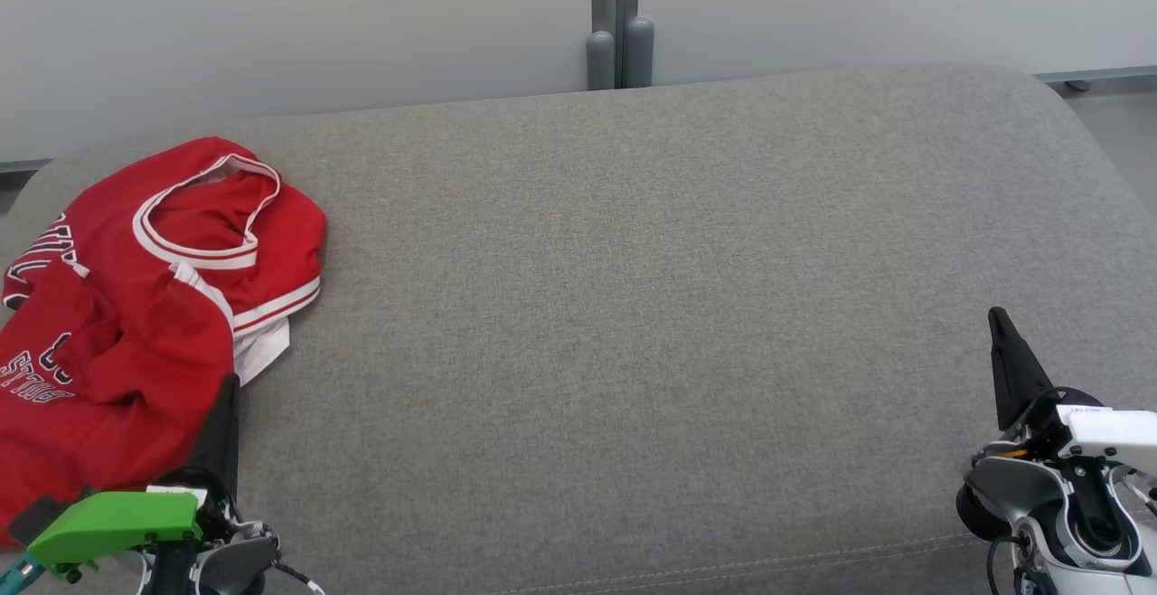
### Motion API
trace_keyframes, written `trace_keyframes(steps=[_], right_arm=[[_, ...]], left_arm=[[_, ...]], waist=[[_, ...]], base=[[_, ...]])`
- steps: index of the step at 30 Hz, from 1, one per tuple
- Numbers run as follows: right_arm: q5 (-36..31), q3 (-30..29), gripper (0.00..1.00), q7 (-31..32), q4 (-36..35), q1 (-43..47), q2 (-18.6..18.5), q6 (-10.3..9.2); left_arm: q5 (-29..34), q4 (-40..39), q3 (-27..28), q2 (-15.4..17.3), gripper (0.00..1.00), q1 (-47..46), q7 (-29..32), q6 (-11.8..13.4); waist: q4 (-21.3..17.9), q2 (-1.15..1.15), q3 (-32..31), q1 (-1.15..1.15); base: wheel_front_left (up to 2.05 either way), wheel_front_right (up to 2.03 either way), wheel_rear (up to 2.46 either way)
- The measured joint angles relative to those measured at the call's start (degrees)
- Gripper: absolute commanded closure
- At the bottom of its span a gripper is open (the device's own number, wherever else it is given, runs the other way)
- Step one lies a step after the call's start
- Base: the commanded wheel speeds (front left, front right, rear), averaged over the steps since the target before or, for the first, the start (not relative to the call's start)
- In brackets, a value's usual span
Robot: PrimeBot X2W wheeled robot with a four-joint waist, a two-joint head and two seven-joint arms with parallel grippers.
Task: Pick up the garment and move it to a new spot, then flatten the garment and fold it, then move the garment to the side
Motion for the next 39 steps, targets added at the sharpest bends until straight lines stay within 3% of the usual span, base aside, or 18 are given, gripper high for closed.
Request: trace_keyframes(steps=[19,20,24,25,26,39], right_arm=[[0.00,0.00,1.00,0.00,0.00,0.00,0.00,0.00],[0.00,0.00,0.00,0.00,0.00,0.00,0.00,0.00],[0.01,0.12,0.00,-0.01,2.12,1.86,0.89,-0.07],[0.01,0.14,1.00,-0.01,2.80,2.55,1.21,-0.08],[0.01,0.20,0.00,-0.01,3.35,3.21,1.51,-0.08],[-1.99,2.03,0.00,-2.20,3.47,3.85,1.71,-0.09]], left_arm=[[0.00,0.00,0.00,0.00,1.00,0.00,0.00,0.00],[0.00,0.00,0.00,0.00,0.00,0.00,0.00,0.00],[0.00,2.25,-0.16,-0.91,0.00,1.48,-0.01,0.02],[0.00,2.92,-0.24,-1.27,1.00,2.10,-0.01,0.03],[0.00,3.50,-0.37,-1.51,0.00,2.69,-0.01,0.05],[0.75,2.79,-2.54,-1.58,0.00,3.27,-2.21,0.05]], waist=[[0.00,0.00,0.00,0.00],[0.00,0.00,0.00,0.00],[0.00,0.00,0.00,0.00],[0.00,0.00,0.00,0.00],[0.00,0.00,0.00,0.00],[-0.05,0.00,-0.04,0.00]], base=[[0.00,0.00,0.00],[0.00,0.00,0.00],[0.00,0.00,0.00],[0.00,0.00,0.00],[0.00,0.00,0.00],[0.00,0.00,0.00]])
